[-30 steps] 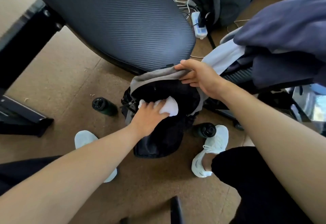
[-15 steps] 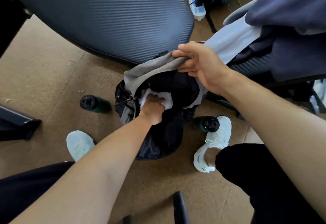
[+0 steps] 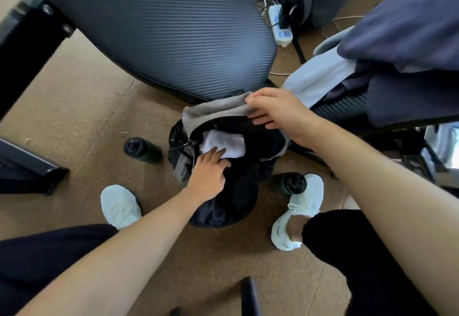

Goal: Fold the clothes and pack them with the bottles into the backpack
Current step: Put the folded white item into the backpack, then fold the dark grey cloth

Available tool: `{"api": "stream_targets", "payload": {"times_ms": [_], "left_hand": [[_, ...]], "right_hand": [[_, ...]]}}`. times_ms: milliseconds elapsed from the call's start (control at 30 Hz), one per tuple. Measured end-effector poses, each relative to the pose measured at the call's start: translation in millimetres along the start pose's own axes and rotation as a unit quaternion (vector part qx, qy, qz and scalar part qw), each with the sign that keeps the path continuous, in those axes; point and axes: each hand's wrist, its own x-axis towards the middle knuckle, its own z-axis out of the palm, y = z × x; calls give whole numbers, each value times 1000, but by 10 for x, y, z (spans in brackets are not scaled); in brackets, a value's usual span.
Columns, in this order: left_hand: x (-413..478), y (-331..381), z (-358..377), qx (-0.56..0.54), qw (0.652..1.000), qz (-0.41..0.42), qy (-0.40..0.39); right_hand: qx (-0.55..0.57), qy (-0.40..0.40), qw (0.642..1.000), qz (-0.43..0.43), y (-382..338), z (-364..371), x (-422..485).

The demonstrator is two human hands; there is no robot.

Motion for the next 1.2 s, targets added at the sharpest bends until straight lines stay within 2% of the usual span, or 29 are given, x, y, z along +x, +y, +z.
{"api": "stream_targets", "payload": {"times_ms": [200, 267, 400, 500, 567, 600, 667, 767, 800, 867, 933, 1033, 1133, 1200], "left_hand": [[-534, 147, -458, -91, 994, -46, 31], [-665, 228, -656, -119, 989, -54, 66], [-793, 468, -1028, -175, 974, -62, 132], [-797, 716, -1308, -217, 962, -33, 162], [-769, 945, -1505, -248, 953, -13, 171], [-746, 1074, -1600, -269, 948, -10, 170], [-686, 1358, -1780, -310, 934, 1, 175], [-530, 1799, -2003, -325, 926, 34, 188], [-462, 1945, -2069, -318, 928, 44, 189], [-311, 2219, -2186, -304, 932, 66, 187], [-158, 2486, -2299, -283, 933, 95, 203], [48, 2838, -2455, -228, 929, 161, 242], [226, 3071, -2512, -105, 932, 251, 238], [287, 3138, -2500, -61, 931, 278, 229]], "right_hand": [[-133, -48, 989, -36, 163, 57, -241], [-159, -62, 984, -51, 206, 62, -373], [-202, -34, 975, -82, 277, 29, -730], [-128, 78, 984, -94, 252, -47, -1031], [-32, 212, 970, -110, 215, -128, -1260], [8, 293, 949, -115, 205, -179, -1377], [94, 440, 885, -118, 199, -317, -1605], [208, 571, 785, -122, 245, -636, -1760], [233, 592, 762, -123, 279, -757, -1749], [277, 601, 739, -128, 341, -952, -1737], [302, 580, 743, -144, 373, -1064, -1742], [271, 586, 751, -141, 363, -1099, -1796], [229, 608, 734, -198, 338, -1038, -1856], [188, 582, 751, -248, 315, -997, -1861]]}}
